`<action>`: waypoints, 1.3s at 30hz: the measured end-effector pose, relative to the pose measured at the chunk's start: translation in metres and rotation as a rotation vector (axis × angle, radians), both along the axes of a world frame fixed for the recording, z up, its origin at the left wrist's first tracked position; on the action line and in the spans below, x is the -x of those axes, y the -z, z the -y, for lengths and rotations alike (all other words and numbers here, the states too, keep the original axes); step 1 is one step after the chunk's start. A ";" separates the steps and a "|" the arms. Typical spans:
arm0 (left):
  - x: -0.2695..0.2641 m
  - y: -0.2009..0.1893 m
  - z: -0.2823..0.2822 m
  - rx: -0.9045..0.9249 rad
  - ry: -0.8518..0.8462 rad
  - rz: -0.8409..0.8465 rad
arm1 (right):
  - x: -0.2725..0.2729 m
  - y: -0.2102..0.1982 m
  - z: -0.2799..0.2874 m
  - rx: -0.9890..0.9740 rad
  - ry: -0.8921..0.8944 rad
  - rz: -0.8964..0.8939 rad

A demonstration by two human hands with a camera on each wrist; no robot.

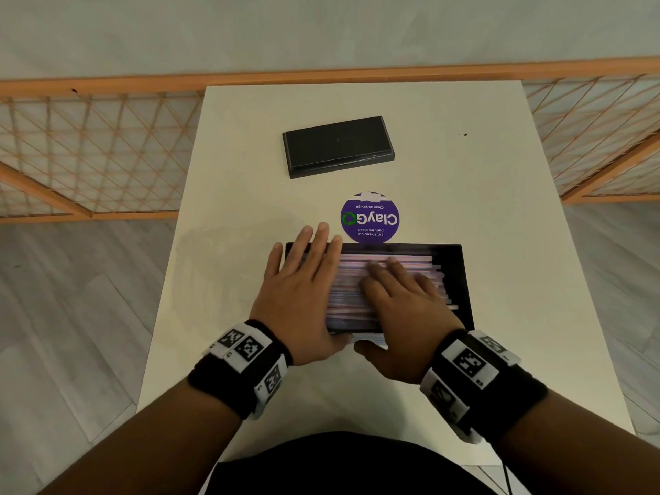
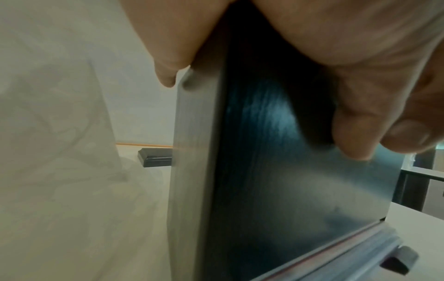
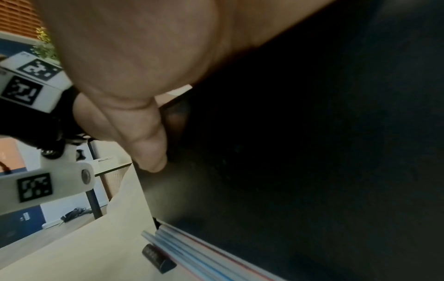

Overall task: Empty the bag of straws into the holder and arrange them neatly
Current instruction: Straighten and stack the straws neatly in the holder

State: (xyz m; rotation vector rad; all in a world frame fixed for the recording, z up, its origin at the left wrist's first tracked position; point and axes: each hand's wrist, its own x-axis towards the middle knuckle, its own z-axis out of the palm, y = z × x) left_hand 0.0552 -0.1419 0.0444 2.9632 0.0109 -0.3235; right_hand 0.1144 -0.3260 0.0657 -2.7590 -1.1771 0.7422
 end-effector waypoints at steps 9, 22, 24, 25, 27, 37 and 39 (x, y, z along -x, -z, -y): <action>-0.010 -0.003 -0.008 0.444 -0.068 0.091 | 0.034 -0.021 0.030 -0.493 -0.003 0.191; -0.009 0.005 -0.008 0.409 -0.052 0.213 | 0.041 0.080 0.018 0.036 0.037 0.173; -0.008 0.005 -0.009 0.488 -0.085 0.228 | 0.042 0.087 0.017 0.036 0.052 0.170; -0.008 0.005 -0.009 0.531 -0.108 0.243 | 0.043 0.088 0.017 0.037 0.069 0.172; -0.007 0.007 -0.008 0.560 -0.131 0.286 | 0.042 0.089 0.018 0.020 0.095 0.182; -0.009 0.014 -0.008 0.531 -0.115 0.328 | 0.037 0.098 0.010 -0.020 0.043 0.317; -0.009 0.014 -0.008 0.525 -0.117 0.330 | 0.035 0.095 0.011 -0.054 0.028 0.328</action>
